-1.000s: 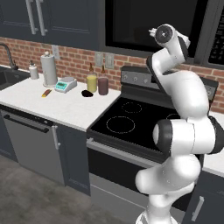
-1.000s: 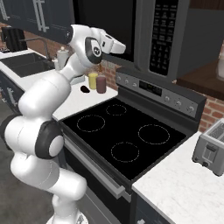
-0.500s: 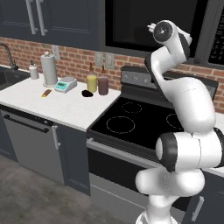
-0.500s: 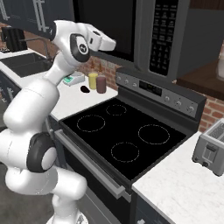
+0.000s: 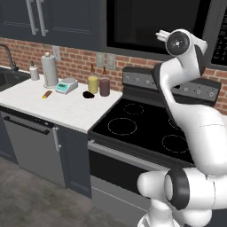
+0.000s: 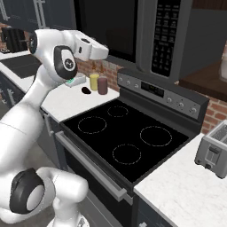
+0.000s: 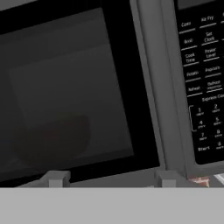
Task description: Pick the corn from the sink and place it in the bowl. Then pick the bowl and place it in the microwave. Then close the microwave door and press the start button.
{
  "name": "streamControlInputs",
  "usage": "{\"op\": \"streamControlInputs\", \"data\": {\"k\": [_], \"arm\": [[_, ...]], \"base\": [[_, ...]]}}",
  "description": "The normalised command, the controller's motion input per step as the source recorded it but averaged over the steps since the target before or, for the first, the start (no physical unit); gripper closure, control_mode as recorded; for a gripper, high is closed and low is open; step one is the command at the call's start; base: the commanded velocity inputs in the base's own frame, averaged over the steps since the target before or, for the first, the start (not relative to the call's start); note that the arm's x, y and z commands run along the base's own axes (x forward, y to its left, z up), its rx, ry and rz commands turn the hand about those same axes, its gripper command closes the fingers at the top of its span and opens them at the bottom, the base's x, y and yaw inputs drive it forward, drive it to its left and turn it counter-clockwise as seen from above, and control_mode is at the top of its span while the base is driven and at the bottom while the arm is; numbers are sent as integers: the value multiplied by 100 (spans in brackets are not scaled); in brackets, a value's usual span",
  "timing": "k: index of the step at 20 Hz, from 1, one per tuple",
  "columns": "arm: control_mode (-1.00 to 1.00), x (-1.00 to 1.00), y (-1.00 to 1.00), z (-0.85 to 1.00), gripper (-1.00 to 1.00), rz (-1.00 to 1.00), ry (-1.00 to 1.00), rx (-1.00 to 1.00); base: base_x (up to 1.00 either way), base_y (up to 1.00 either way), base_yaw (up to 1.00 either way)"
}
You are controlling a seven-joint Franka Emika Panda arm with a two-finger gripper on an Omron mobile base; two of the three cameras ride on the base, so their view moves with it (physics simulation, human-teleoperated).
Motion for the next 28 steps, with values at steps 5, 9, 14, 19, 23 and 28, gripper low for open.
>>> {"op": "streamControlInputs", "data": {"k": [5,9,14,19,23,28], "arm": [[-100,-100,1,0,100,7,-1,-7],[-100,-100,5,-1,100,7,-10,-15],[-100,-92,3,0,100,5,-2,-21],[-100,-52,2,0,100,10,9,-24],[-100,-33,0,0,100,14,10,-15],[-100,-4,-2,0,100,2,7,-3]], "base": [[0,0,0],[0,0,0],[0,0,0],[0,0,0],[0,0,0],[0,0,0]]}}
